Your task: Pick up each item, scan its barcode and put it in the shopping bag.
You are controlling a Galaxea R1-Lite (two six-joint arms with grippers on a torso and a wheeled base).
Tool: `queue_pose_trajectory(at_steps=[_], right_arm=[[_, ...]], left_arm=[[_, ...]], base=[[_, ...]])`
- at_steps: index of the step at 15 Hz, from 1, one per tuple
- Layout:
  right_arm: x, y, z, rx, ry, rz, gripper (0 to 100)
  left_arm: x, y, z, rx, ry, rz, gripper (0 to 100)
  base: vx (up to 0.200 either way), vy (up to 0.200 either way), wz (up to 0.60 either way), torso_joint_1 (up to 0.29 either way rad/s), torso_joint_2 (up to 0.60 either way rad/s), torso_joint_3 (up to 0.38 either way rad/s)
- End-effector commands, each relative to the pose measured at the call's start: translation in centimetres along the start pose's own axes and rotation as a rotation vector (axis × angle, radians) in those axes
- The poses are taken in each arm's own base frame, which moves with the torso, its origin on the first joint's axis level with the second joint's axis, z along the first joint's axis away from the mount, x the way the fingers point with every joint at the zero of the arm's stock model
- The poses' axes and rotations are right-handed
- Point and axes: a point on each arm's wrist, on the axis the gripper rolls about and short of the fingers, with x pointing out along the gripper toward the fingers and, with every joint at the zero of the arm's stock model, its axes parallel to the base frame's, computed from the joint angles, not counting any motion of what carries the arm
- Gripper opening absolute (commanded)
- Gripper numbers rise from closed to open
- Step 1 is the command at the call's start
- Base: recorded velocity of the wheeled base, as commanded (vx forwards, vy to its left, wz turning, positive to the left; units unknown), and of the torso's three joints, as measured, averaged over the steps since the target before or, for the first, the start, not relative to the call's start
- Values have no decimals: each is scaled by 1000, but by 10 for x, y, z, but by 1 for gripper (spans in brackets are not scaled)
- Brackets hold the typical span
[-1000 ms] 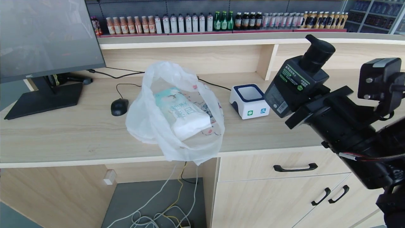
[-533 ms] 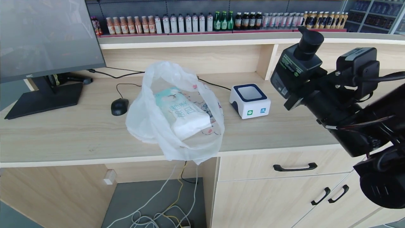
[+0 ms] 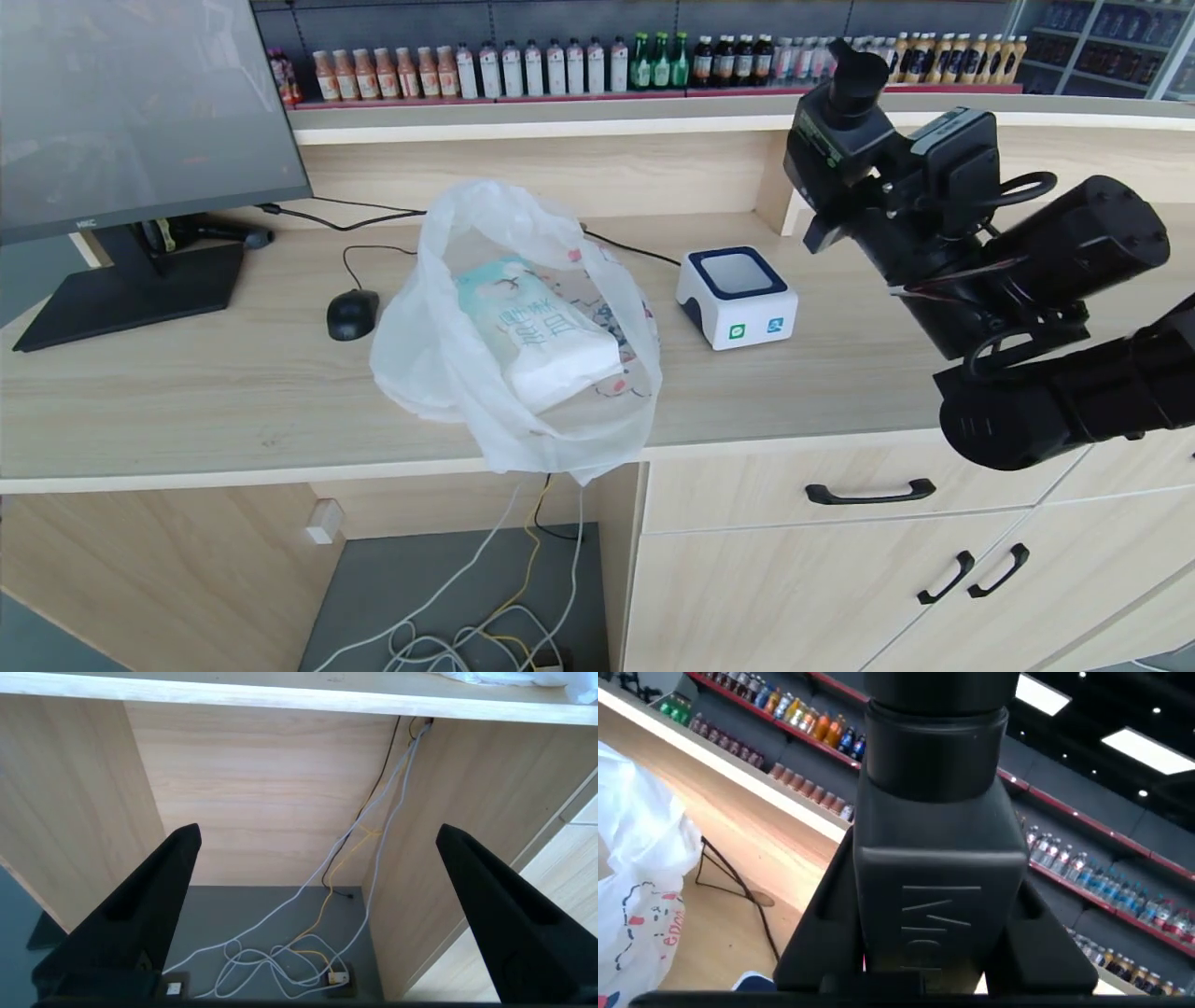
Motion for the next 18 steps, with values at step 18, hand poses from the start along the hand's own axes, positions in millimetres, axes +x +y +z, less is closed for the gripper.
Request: queue_pose_trajectory(at_steps=[18], right_arm=[[-2,22,-65,-204,-130,305,0]], left_arm=[[0,0,0,-2,0,-1,100]], base=[[0,0,0,0,0,0]])
